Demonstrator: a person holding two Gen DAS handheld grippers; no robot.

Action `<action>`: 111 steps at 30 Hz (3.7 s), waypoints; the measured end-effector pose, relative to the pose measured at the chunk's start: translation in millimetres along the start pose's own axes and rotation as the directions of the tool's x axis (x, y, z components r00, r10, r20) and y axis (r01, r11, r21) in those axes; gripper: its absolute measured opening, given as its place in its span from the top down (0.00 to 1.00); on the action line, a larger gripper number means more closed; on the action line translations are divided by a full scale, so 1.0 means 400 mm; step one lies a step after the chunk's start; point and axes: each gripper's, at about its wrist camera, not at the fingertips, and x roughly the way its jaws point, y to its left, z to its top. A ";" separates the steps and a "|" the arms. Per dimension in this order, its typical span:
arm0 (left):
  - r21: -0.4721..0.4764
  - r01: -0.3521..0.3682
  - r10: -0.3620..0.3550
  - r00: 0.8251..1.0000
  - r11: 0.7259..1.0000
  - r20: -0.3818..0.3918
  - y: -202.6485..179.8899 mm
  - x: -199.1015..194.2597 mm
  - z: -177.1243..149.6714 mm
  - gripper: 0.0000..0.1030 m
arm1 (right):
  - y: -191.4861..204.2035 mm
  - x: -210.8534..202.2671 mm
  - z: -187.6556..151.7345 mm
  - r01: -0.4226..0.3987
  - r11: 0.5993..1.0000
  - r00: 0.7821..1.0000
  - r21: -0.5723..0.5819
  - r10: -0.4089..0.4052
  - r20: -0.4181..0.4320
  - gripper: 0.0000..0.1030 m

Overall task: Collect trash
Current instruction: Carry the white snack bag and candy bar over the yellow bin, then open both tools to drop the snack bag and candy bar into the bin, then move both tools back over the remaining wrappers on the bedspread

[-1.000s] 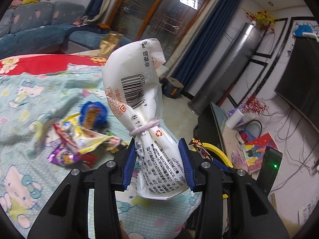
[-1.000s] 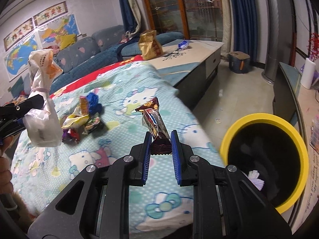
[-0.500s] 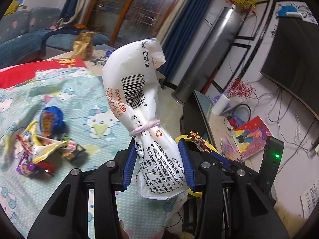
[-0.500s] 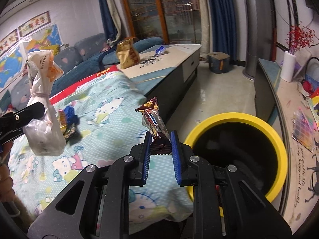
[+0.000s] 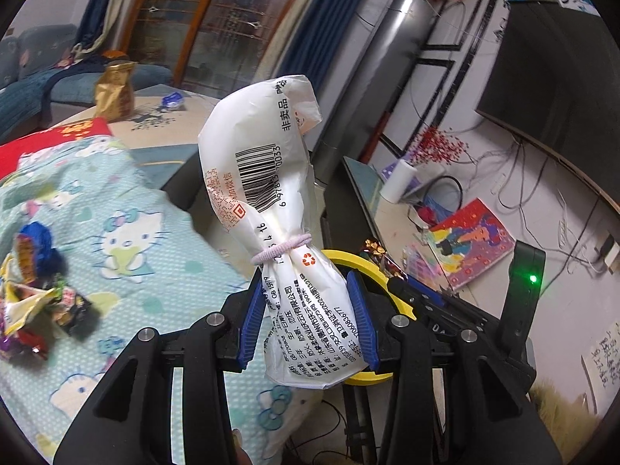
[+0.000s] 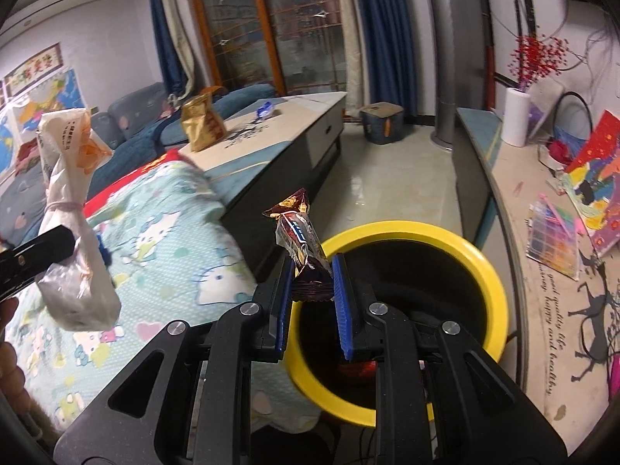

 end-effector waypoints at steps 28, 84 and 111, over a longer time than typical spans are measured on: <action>0.181 0.121 -0.093 0.983 0.976 -0.156 -0.184 0.245 -0.056 0.61 | -0.223 0.039 -0.025 0.150 0.976 0.988 0.155 -0.145 -0.046 0.86; 0.054 -0.227 0.225 0.973 0.972 0.048 0.113 0.007 -0.047 0.07 | 0.070 0.015 -0.019 -0.040 0.999 0.999 -0.037 0.040 0.009 0.37; -0.212 -0.490 0.516 0.852 0.846 0.087 0.462 -0.290 -0.084 0.07 | 0.523 0.090 -0.053 -0.378 0.881 0.925 -0.284 0.351 -0.143 0.35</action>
